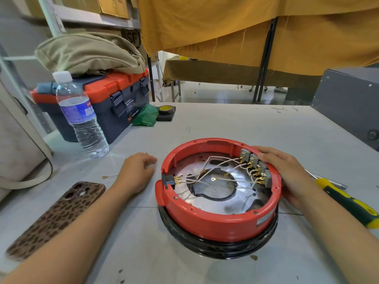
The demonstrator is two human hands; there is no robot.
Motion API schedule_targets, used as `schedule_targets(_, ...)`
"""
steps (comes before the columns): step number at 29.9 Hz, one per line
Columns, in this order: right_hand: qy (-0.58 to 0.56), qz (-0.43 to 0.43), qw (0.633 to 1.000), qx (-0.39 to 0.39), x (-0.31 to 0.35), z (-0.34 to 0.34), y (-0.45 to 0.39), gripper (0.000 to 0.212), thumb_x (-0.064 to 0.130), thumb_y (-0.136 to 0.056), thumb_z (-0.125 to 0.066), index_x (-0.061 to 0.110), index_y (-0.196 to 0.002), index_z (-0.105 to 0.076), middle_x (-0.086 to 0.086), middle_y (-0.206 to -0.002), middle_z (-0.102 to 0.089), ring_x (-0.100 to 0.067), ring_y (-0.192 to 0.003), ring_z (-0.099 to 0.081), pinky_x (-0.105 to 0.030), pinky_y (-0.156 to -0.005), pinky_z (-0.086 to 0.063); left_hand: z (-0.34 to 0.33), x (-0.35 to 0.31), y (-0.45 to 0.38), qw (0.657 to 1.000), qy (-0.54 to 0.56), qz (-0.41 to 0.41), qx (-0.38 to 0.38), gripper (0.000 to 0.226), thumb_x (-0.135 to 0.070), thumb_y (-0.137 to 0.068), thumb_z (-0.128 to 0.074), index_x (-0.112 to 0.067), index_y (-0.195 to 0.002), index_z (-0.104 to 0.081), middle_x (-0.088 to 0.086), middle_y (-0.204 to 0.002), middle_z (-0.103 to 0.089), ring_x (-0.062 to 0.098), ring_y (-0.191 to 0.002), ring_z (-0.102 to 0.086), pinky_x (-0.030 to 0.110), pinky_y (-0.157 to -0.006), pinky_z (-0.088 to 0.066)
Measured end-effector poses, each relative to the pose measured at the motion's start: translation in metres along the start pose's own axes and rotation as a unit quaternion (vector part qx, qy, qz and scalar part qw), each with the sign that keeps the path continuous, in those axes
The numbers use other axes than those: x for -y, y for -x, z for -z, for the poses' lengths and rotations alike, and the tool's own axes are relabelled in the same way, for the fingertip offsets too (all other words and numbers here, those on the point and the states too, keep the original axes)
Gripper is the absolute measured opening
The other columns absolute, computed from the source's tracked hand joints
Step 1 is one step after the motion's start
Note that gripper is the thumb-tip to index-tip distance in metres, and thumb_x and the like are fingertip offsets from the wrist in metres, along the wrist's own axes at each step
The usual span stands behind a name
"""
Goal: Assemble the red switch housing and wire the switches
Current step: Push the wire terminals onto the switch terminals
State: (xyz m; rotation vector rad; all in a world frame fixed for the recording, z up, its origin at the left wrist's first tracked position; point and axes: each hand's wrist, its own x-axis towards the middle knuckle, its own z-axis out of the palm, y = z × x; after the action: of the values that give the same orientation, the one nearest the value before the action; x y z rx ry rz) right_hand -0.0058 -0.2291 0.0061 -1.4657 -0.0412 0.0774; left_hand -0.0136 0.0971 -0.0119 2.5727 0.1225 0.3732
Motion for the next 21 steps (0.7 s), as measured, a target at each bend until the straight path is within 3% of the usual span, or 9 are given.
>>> schedule_targets(5,0.007,0.002,1.000,0.002,-0.0014,0.0021,-0.0017,0.025,0.010,-0.088,-0.055,0.017,-0.106,-0.071,-0.013,-0.097,-0.074,-0.030,-0.083,-0.068,-0.035,-0.065,-0.057,-0.0055,0.0030,0.0035,0.999,0.024,-0.007,-0.044,0.024,-0.008,-0.088,-0.063,-0.011,-0.111,-0.070,0.007,-0.115,-0.067,0.024,-0.105,-0.059,0.033,-0.097,-0.044)
schedule_targets(9,0.011,0.008,1.000,0.005,-0.0022,0.0027,-0.0025,0.025,0.009,-0.089,-0.055,0.017,-0.104,-0.072,-0.013,-0.097,-0.074,-0.029,-0.083,-0.069,-0.033,-0.062,-0.057,-0.0054,0.0043,0.0059,0.993,0.097,0.005,-0.066,0.025,-0.010,-0.082,-0.070,-0.012,-0.107,-0.069,0.001,-0.097,-0.070,0.009,-0.080,-0.061,0.004,-0.072,-0.041)
schedule_targets(11,0.013,0.009,1.000,0.005,-0.0030,0.0032,-0.0027,0.024,0.009,-0.089,-0.054,0.017,-0.103,-0.073,-0.013,-0.097,-0.074,-0.029,-0.084,-0.068,-0.034,-0.063,-0.057,-0.0056,0.0043,0.0057,0.990,0.117,0.011,-0.073,0.022,-0.009,-0.082,-0.070,-0.012,-0.104,-0.069,-0.001,-0.089,-0.069,0.000,-0.068,-0.058,-0.001,-0.063,-0.039)
schedule_targets(15,0.014,0.009,1.000,0.008,-0.0029,0.0038,-0.0026,0.024,0.009,-0.089,-0.054,0.018,-0.100,-0.074,-0.013,-0.096,-0.074,-0.028,-0.083,-0.069,-0.033,-0.062,-0.058,-0.0034,0.0070,0.0039,0.991,0.084,0.018,-0.103,0.016,-0.009,-0.082,-0.068,-0.015,-0.097,-0.069,0.005,-0.096,-0.065,0.009,-0.065,-0.055,0.019,-0.070,-0.040)
schedule_targets(18,0.008,0.005,1.000,0.009,-0.0025,0.0035,-0.0026,0.024,0.009,-0.089,-0.054,0.018,-0.101,-0.073,-0.013,-0.096,-0.074,-0.028,-0.081,-0.069,-0.032,-0.059,-0.058,-0.0019,0.0086,0.0012,0.990,0.063,0.032,-0.124,0.020,-0.015,-0.083,-0.068,-0.014,-0.103,-0.068,0.007,-0.109,-0.059,0.010,-0.070,-0.054,0.020,-0.076,-0.036)
schedule_targets(21,0.003,0.002,1.000,0.009,-0.0018,0.0027,-0.0022,0.024,0.009,-0.089,-0.054,0.018,-0.100,-0.073,-0.013,-0.095,-0.074,-0.027,-0.078,-0.070,-0.031,-0.054,-0.057,-0.0032,0.0091,-0.0015,0.995,0.038,0.046,-0.076,0.036,-0.024,-0.086,-0.067,-0.013,-0.120,-0.064,0.010,-0.126,-0.058,0.023,-0.106,-0.056,0.031,-0.094,-0.041)
